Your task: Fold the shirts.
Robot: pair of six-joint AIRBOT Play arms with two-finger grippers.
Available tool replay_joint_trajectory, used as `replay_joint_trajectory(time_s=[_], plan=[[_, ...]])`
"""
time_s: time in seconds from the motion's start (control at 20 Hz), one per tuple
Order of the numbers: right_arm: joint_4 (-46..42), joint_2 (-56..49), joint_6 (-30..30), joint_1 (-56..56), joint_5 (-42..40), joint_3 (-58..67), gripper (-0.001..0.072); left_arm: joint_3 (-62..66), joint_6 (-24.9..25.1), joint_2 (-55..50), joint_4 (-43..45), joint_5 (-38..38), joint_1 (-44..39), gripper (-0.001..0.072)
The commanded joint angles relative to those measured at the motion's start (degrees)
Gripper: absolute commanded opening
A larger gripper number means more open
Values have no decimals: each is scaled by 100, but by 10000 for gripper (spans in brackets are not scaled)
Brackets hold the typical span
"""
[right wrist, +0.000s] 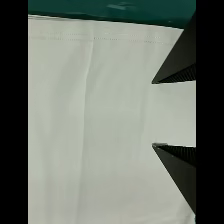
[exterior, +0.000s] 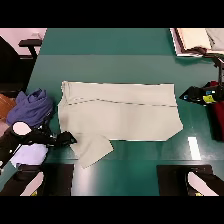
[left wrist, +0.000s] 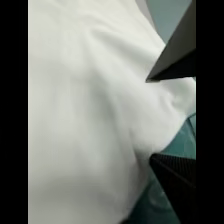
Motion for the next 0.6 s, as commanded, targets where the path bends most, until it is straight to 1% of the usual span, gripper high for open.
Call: replay_joint_trajectory(time_s=[0.0, 0.05, 0.2, 0.35, 0.45, 0.55], plan=[[-17, 11, 0, -13, 166, -2, 430, -52, -103, 2, -247, 289, -363, 253], [-46, 9, -7, -63, 282, -2, 430, -4, -57, 2, -282, 260, -363, 31], [-55, 46, -94, -505, 619, -210, 430, 339, 57, 20, -278, -57, -363, 28], [-59, 404, -94, -1314, 765, -1220, 431, 793, 199, 20, -264, -433, -363, 28], [-37, 643, -96, -1856, 839, -1998, 473, 1019, 199, 20, -264, -433, -363, 28], [-31, 691, -98, -2087, 824, -2632, 482, 1130, 197, 20, -271, -372, -363, 28]])
